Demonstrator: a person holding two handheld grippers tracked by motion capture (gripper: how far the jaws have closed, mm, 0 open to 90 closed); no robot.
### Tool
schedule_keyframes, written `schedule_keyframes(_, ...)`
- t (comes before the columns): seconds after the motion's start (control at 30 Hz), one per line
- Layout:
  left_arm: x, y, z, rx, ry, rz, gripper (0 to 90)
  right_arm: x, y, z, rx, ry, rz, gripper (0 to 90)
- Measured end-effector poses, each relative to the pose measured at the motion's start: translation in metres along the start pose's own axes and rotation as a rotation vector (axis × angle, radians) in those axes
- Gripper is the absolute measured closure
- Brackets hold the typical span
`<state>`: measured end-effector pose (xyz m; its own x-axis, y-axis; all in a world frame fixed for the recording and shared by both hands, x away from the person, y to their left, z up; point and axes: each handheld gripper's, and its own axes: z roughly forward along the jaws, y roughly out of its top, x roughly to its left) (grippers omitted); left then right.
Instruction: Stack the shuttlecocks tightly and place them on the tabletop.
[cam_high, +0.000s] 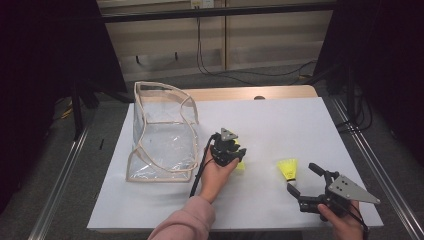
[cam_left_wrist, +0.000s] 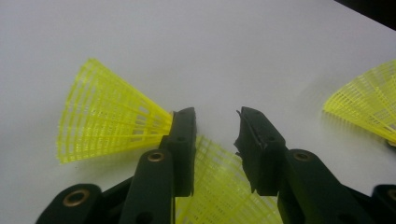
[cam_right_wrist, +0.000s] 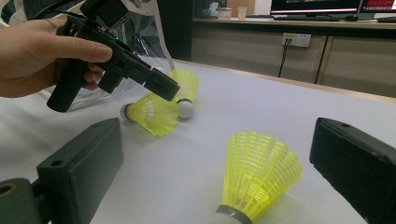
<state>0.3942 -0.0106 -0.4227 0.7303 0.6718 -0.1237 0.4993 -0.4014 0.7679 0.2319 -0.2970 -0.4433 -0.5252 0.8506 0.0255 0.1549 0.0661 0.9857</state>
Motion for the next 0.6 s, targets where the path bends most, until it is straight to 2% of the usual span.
schedule_keyframes(0.1, 0.001, 0.001, -0.002, 0.009, -0.006, 0.017, 65.8, 0.0, 0.0, 0.0, -0.001, 0.001, -0.001, 2.7)
schedule_keyframes(0.13, 0.001, 0.001, -0.002, 0.004, -0.007, 0.009, 65.4, 0.0, 0.0, 0.0, -0.001, 0.001, -0.001, 2.7)
schedule_keyframes(0.17, -0.001, 0.001, -0.001, -0.017, -0.009, -0.02, 64.9, 0.0, 0.0, 0.0, -0.002, 0.001, -0.001, 2.7)
schedule_keyframes(0.2, 0.001, 0.001, -0.004, 0.006, -0.008, 0.01, 63.8, 0.0, 0.0, 0.0, 0.0, 0.0, 0.0, 2.7)
schedule_keyframes(0.3, -0.001, 0.002, -0.005, -0.007, -0.02, -0.027, 60.8, 0.0, 0.0, 0.0, 0.0, 0.0, -0.002, 2.7)
schedule_keyframes(0.37, 0.0, 0.003, -0.007, -0.002, -0.018, -0.012, 60.0, 0.0, 0.0, 0.0, -0.004, 0.004, -0.004, 2.7)
schedule_keyframes(0.4, -0.001, 0.003, -0.007, -0.021, -0.019, -0.03, 59.0, 0.0, 0.0, 0.0, -0.004, 0.004, -0.005, 2.7)
schedule_keyframes(0.43, 0.0, 0.003, -0.008, -0.015, -0.017, -0.013, 58.0, 0.0, 0.0, 0.0, -0.004, 0.004, -0.004, 2.7)
schedule_keyframes(0.5, 0.0, 0.003, -0.009, -0.022, -0.017, -0.023, 57.5, 0.0, 0.0, 0.0, -0.001, 0.001, -0.002, 2.7)
schedule_keyframes(0.57, 0.001, 0.005, -0.011, -0.004, -0.016, -0.018, 55.9, 0.0, 0.0, 0.0, -0.003, 0.003, -0.005, 2.7)
schedule_keyframes(0.6, 0.0, 0.005, -0.011, -0.017, -0.023, -0.022, 55.5, 0.0, 0.0, 0.0, -0.003, 0.003, -0.003, 2.7)
